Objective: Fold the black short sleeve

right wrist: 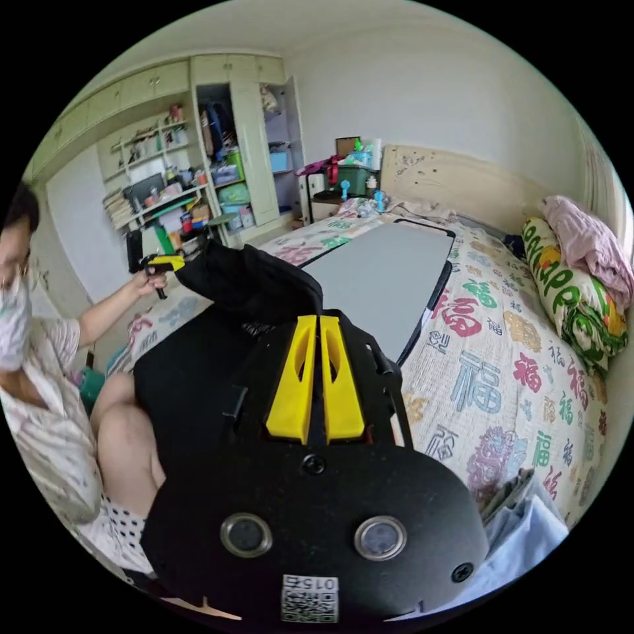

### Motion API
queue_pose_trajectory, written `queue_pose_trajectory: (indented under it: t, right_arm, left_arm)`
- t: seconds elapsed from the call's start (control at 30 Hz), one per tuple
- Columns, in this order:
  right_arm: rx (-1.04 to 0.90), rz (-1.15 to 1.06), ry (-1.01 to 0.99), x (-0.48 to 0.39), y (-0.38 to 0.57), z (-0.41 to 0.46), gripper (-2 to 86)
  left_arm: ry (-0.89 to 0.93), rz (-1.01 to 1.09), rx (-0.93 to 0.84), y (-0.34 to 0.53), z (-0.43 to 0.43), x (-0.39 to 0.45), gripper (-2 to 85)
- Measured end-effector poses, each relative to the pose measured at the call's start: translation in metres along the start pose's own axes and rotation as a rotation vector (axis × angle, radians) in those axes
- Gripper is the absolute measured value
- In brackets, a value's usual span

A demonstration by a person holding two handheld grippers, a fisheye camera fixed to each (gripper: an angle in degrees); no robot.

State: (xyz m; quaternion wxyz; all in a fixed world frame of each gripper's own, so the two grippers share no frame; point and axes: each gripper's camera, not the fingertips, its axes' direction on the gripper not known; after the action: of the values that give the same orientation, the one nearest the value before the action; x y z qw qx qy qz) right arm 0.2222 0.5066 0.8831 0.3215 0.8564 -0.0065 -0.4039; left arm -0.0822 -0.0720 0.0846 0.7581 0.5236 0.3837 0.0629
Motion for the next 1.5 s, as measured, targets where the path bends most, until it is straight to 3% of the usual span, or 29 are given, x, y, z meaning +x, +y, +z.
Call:
queue_pose_trajectory:
  t: [0.1, 0.23, 0.37, 0.43, 0.53, 0.67, 0.8, 0.9, 1.0, 1.1, 1.27, 1.37, 1.5]
  right_arm:
    - [-0.082, -0.003, -0.079, -0.065, 0.089, -0.055, -0.4]
    - [-0.207, 0.139, -0.163, -0.114, 0.19, -0.077, -0.3]
    - [-0.199, 0.112, -0.109, -0.137, 0.204, -0.115, 0.4]
    - [-0.314, 0.027, -0.053, -0.143, 0.19, -0.129, 2.5]
    - [-0.418, 0.082, -0.207, -0.103, 0.169, -0.149, 7.8]
    - [-0.307, 0.227, -0.391, -0.018, 0.13, -0.193, 10.5]
    - [-0.1, 0.494, -0.292, 0.105, 0.066, -0.197, 13.2]
    - [-0.034, 0.607, -0.234, 0.167, 0.017, -0.164, 14.5]
    - [-0.062, 0.679, -0.128, 0.209, -0.025, -0.121, 17.7]
    - [-0.104, 0.724, -0.169, 0.25, -0.054, -0.085, 17.3]
    - [-0.159, 0.784, -0.192, 0.308, -0.079, -0.055, 8.3]
    - [-0.225, 0.795, -0.167, 0.341, -0.087, -0.046, 3.2]
    - [-0.16, 0.769, -0.147, 0.38, -0.102, -0.052, 1.4]
  left_arm:
    - [0.11, 0.067, -0.095, 0.071, -0.029, 0.097, 0.7]
    - [0.168, 0.018, -0.165, 0.127, -0.032, 0.151, 0.7]
    - [0.118, 0.032, -0.194, 0.137, -0.032, 0.176, 0.9]
    - [0.09, 0.049, -0.266, 0.132, -0.023, 0.182, 1.0]
    - [0.087, 0.077, -0.391, 0.13, -0.018, 0.18, 1.6]
    - [0.168, -0.071, -0.305, 0.129, -0.062, 0.12, 2.2]
    - [-0.075, -0.297, -0.142, 0.117, -0.091, 0.04, 5.5]
    - [-0.195, -0.524, -0.122, 0.121, -0.061, -0.045, 10.6]
    - [-0.188, -0.658, -0.103, 0.137, -0.031, -0.097, 11.8]
    - [-0.174, -0.797, -0.166, 0.162, 0.013, -0.166, 12.7]
    - [-0.105, -0.812, -0.237, 0.177, 0.042, -0.217, 1.7]
    - [-0.108, -0.729, -0.284, 0.166, 0.036, -0.233, 0.2]
    - [-0.116, -0.684, -0.212, 0.141, 0.006, -0.252, -0.3]
